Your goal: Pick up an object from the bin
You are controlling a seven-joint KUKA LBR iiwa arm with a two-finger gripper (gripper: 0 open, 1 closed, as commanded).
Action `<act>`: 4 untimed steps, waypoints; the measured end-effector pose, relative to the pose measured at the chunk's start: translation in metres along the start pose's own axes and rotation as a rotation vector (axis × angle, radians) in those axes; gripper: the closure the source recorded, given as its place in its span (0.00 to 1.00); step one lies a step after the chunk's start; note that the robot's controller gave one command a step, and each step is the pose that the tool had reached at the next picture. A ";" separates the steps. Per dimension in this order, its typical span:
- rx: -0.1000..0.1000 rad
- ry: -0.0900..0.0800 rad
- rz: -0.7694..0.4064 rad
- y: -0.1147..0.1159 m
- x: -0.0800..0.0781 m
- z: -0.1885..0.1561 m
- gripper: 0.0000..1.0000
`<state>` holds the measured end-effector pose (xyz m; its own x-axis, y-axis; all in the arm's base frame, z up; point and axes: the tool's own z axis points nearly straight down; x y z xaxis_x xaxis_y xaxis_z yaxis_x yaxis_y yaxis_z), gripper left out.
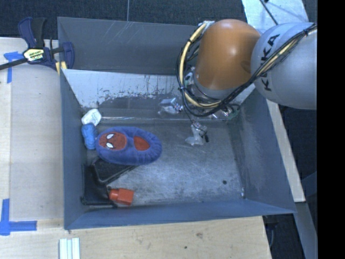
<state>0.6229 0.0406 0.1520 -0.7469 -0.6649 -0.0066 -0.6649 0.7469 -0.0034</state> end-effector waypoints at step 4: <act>-0.001 0.002 -0.140 0.012 0.011 0.008 0.00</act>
Offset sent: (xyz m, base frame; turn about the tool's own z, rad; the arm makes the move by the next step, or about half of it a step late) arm -0.0069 -0.0373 -0.0011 0.1737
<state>0.6071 0.0426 0.1436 -0.6469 -0.7626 -0.0046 -0.7626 0.6469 -0.0029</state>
